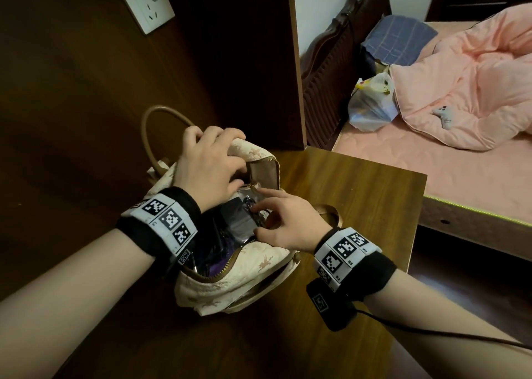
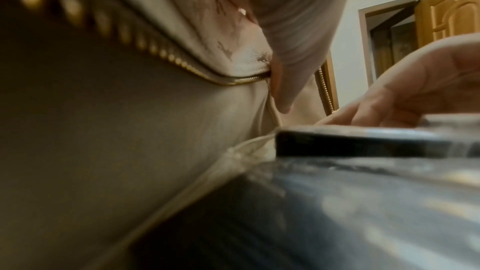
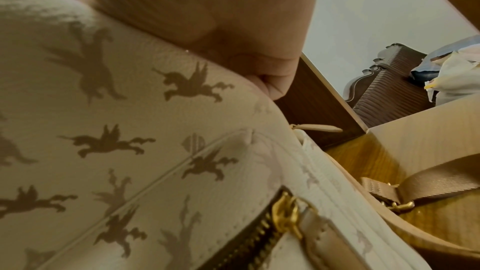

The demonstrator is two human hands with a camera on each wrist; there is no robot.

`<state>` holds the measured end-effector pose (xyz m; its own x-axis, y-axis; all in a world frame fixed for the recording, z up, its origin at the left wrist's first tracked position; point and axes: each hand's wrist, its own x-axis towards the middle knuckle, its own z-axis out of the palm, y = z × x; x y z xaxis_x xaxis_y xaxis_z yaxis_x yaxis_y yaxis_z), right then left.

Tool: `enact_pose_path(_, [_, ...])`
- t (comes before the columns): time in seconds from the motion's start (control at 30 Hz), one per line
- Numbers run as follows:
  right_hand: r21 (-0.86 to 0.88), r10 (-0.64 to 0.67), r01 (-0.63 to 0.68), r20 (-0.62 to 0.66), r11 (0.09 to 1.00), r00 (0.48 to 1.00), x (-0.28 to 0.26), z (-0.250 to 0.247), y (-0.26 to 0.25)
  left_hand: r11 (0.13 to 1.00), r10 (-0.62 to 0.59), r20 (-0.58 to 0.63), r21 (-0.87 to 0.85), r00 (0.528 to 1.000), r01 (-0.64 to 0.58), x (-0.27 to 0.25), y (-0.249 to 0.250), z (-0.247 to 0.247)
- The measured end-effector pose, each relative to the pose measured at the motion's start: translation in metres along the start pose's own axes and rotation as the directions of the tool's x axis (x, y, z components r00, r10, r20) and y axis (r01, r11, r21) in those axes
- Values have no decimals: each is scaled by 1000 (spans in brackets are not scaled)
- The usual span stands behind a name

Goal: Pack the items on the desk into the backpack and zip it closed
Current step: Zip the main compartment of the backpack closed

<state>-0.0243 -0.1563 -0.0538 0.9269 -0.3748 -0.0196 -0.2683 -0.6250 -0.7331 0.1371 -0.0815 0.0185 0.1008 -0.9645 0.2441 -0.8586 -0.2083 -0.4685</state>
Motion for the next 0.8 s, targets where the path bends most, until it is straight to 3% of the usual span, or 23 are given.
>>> enact_pose_path(0.4, [6,-72,72,-20,997,997,-1,3,6,1000,-14,66,-16,998,15,8,12,7])
enact_pose_path(0.8, [108,-31,32,-16,994,999,-2,4,6,999,11,115,-35,993,-7,16,14,17])
